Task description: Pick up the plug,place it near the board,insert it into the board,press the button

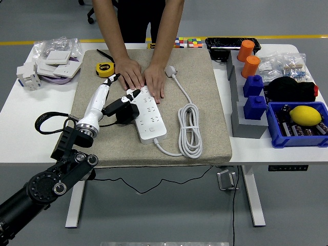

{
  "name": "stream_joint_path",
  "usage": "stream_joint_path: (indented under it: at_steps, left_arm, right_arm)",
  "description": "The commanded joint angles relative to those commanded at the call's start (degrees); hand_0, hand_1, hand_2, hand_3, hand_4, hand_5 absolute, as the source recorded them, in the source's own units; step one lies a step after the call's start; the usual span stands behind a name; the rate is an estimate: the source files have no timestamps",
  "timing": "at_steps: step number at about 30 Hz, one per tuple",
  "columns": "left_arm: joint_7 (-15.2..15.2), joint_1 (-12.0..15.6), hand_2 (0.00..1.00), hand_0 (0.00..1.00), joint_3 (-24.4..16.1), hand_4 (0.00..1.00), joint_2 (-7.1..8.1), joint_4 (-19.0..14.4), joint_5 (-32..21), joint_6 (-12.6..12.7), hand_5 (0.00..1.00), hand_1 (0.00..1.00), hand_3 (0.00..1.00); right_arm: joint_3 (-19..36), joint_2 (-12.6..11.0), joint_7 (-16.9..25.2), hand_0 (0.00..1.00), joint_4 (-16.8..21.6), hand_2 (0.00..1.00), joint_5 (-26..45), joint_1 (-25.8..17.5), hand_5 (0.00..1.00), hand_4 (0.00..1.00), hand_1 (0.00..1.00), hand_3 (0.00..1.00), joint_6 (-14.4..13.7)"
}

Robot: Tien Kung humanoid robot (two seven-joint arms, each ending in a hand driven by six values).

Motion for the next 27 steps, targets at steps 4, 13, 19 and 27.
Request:
stream_joint_path:
  at_steps: [4, 13, 19, 27]
  left_arm:
    - [-1.47, 4.06, 0.998, 0.998, -3.49, 0.998, -0.59, -5.39, -1.63, 0.97, 0.998, 0.998, 0.998]
    - [-3.55, 12.59, 0.998, 0.998, -4.9, 0.998, -0.18, -13.89, -6.88, -0.16, 0.998, 0.998, 0.998]
    - [-2.19, 14.46, 0.998, 0.998, -2.68, 0.998, 1.33, -12.54, -6.42, -1.83, 0.998, 0.998, 0.996]
    - [0.46, 14.21, 0.998, 0.998, -0.1, 0.998, 2.11, -10.24, -1.46, -3.11, 0.998, 0.998, 0.984]
  right_arm:
    - [0.2, 0.06, -0.04, 0.998, 0.0, 0.885, -0.19, -0.33, 0.998, 0.998, 0.945, 0.911, -0.04]
    - [0.46, 0.13, 0.28, 0.998, 0.0, 0.885, -0.04, -0.77, 0.998, 0.998, 0.943, 0.911, 0.0]
    - [0.58, 0.14, 0.29, 0.998, 0.0, 0.884, -0.09, -0.83, 0.998, 0.998, 0.943, 0.912, 0.05]
    - [0.59, 0.07, 0.34, 0.998, 0.0, 0.883, -0.01, -0.71, 0.998, 0.998, 0.941, 0.911, 0.12]
